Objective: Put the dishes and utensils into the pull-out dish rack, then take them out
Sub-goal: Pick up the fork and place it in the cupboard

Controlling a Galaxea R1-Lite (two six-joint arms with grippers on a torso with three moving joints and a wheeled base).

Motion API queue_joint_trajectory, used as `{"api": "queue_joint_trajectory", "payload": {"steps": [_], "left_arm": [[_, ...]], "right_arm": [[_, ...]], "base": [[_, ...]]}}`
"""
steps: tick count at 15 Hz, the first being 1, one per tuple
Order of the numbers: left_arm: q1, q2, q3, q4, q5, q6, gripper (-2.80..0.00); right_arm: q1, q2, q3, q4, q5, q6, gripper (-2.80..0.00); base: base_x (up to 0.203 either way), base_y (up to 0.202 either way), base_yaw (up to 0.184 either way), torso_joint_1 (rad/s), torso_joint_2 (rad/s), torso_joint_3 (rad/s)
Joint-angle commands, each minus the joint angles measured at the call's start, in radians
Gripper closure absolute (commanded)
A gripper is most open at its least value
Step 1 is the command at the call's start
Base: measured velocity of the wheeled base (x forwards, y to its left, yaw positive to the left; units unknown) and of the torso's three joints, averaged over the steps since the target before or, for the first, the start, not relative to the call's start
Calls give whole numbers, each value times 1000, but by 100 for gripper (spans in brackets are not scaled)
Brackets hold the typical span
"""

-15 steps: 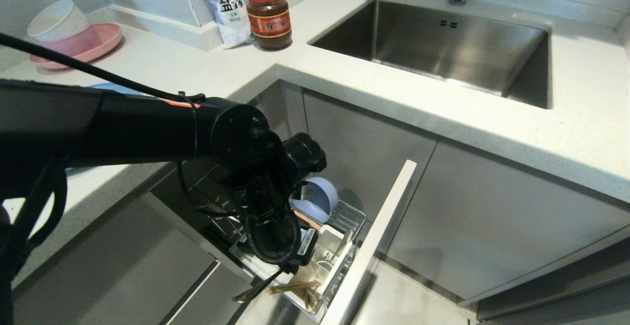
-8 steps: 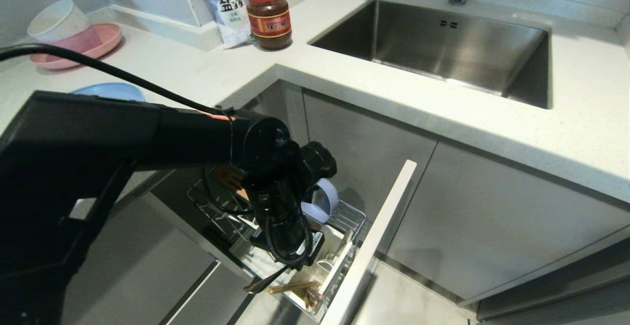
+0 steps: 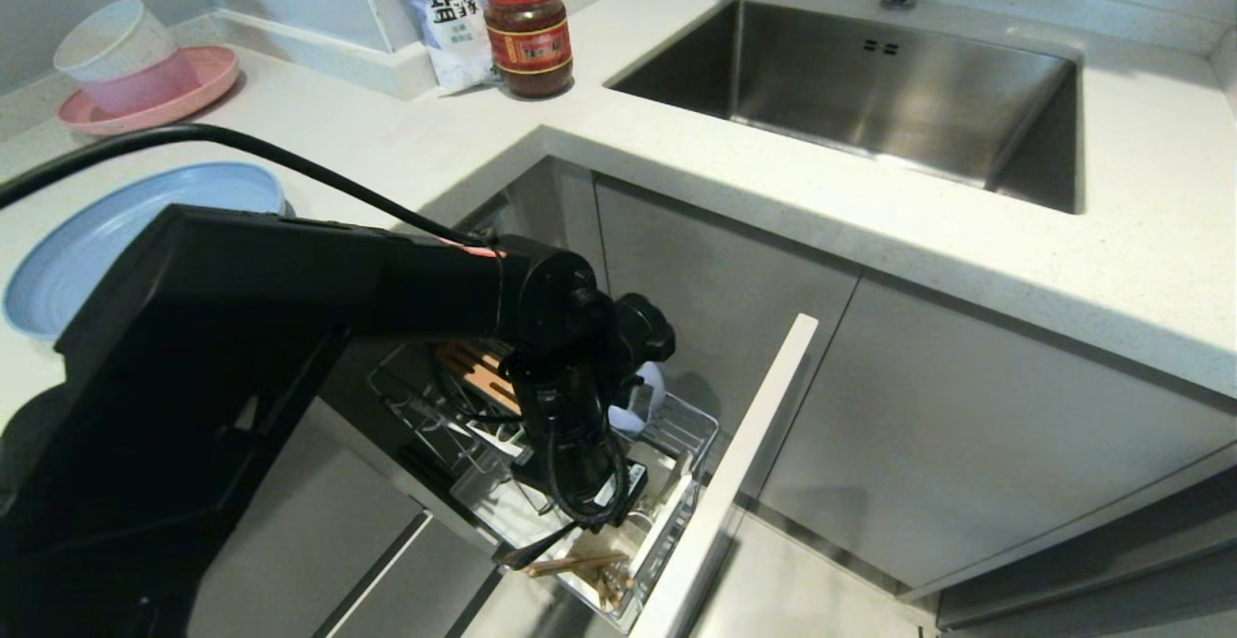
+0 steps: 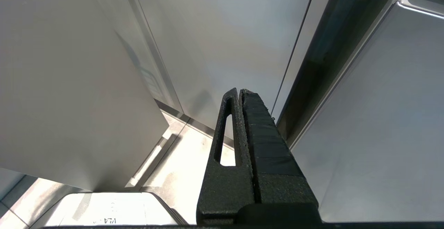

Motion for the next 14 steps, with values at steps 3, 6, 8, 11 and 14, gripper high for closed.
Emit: {"api": "queue_joint_trajectory", "payload": {"steps": [3, 6, 8, 11, 14], "left_arm": [[-2, 57, -47, 3, 1, 21, 0], [-1, 87, -84, 2, 1, 22, 0], [-1, 96, -88, -3, 1, 22, 0], [-1, 109, -91, -8, 1, 23, 0], [2, 120, -97, -33, 1, 23, 0]], "right_arm": [[0, -4, 2, 0, 0, 1, 0], [1, -4, 2, 0, 0, 1, 0], [0, -4, 2, 0, 0, 1, 0], [0, -4, 2, 0, 0, 1, 0], [1, -4, 2, 0, 0, 1, 0]], "base": [[0, 0, 0, 0, 0, 0], [0, 0, 0, 0, 0, 0], [0, 0, 0, 0, 0, 0], [0, 0, 0, 0, 0, 0], [0, 0, 0, 0, 0, 0]]}}
